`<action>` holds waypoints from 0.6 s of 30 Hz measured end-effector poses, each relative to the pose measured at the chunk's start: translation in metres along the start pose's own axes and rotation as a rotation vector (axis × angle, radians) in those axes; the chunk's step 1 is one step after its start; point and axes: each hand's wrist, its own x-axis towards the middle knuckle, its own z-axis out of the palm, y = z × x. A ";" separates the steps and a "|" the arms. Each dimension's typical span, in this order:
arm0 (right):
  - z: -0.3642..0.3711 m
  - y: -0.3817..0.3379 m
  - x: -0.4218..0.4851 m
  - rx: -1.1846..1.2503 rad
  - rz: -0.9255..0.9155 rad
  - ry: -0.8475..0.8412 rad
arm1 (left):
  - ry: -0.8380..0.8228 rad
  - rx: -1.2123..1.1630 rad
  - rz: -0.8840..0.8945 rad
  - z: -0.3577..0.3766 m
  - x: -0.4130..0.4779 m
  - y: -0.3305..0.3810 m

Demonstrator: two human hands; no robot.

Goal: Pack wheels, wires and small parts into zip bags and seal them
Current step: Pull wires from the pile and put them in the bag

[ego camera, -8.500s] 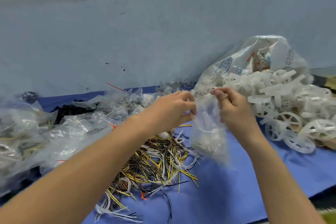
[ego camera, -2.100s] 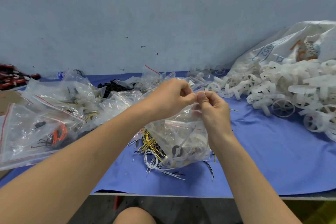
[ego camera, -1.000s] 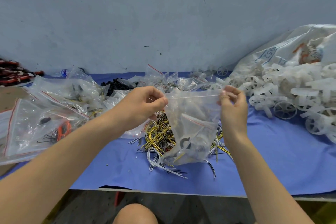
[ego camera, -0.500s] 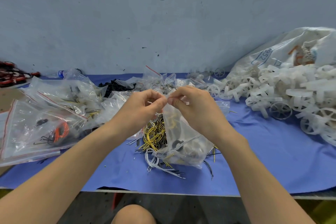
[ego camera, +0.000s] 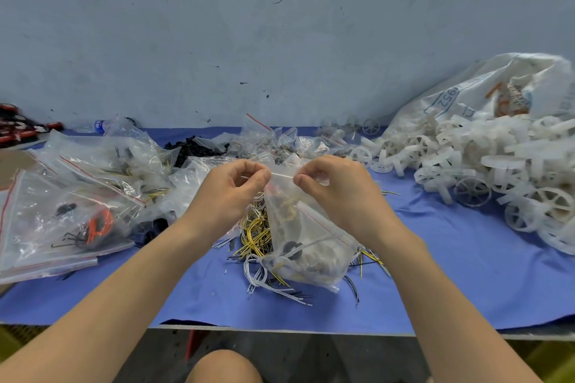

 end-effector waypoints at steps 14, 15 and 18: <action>-0.014 0.020 -0.017 -0.149 0.076 0.295 | 0.142 -0.047 -0.031 -0.024 0.005 -0.016; -0.014 0.021 -0.018 -0.146 0.079 0.307 | 0.143 -0.046 -0.030 -0.025 0.005 -0.016; -0.013 0.025 -0.021 -0.121 0.069 0.267 | 0.153 -0.044 -0.025 -0.027 0.005 -0.017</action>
